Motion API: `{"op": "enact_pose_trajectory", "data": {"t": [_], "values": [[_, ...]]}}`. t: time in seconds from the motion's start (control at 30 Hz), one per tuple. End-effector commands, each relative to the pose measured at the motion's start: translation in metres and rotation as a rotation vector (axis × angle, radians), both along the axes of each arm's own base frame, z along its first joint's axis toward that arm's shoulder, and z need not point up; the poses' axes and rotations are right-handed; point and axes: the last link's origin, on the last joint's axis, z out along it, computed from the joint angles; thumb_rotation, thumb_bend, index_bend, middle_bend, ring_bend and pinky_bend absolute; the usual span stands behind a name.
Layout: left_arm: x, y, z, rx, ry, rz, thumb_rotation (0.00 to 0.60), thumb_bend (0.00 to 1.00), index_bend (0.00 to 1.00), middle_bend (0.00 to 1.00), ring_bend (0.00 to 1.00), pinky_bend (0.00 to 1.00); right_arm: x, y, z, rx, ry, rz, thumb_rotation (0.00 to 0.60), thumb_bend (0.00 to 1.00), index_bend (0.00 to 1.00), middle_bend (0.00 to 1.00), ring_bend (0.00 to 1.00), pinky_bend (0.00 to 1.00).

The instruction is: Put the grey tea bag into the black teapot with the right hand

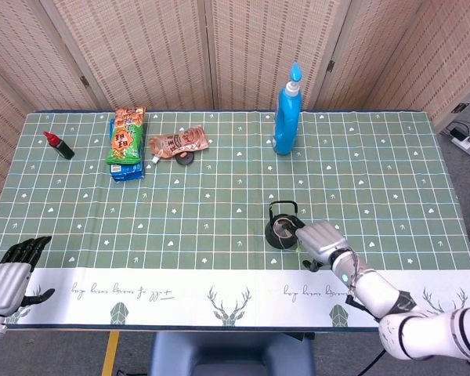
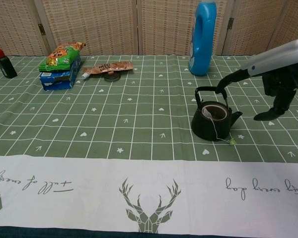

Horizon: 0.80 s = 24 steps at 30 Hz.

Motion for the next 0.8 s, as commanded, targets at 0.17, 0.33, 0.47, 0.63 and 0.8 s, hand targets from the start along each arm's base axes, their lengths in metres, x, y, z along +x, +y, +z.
{"op": "enact_pose_trajectory", "data": {"t": [0.17, 0.33, 0.47, 0.63, 0.8], "values": [[0.000, 0.000, -0.001, 0.000, 0.005, 0.003, 0.600, 0.16, 0.00, 0.05, 0.06, 0.11, -0.023, 0.046, 0.040, -0.199, -0.041, 0.162, 0.600, 0.40, 0.04, 0.00, 0.87, 0.76], [0.002, -0.001, -0.001, 0.005, 0.001, -0.008, 0.600, 0.16, 0.00, 0.05, 0.06, 0.11, -0.068, 0.084, 0.047, -0.440, -0.035, 0.250, 0.600, 0.40, 0.01, 0.00, 0.80, 0.68], [0.005, -0.004, -0.001, 0.006, 0.000, -0.022, 0.600, 0.16, 0.00, 0.05, 0.06, 0.11, -0.112, 0.109, 0.036, -0.562, 0.000, 0.243, 0.600, 0.40, 0.00, 0.00, 0.70, 0.58], [0.009, -0.007, -0.001, 0.007, 0.001, -0.041, 0.600, 0.16, 0.00, 0.05, 0.06, 0.11, -0.156, 0.119, 0.029, -0.669, 0.050, 0.177, 0.600, 0.40, 0.00, 0.00, 0.35, 0.25], [0.008, -0.007, 0.000, 0.013, -0.001, -0.038, 0.600, 0.15, 0.00, 0.05, 0.06, 0.11, -0.192, 0.115, 0.030, -0.662, -0.003, 0.064, 0.600, 0.40, 0.00, 0.00, 0.00, 0.00]]}}
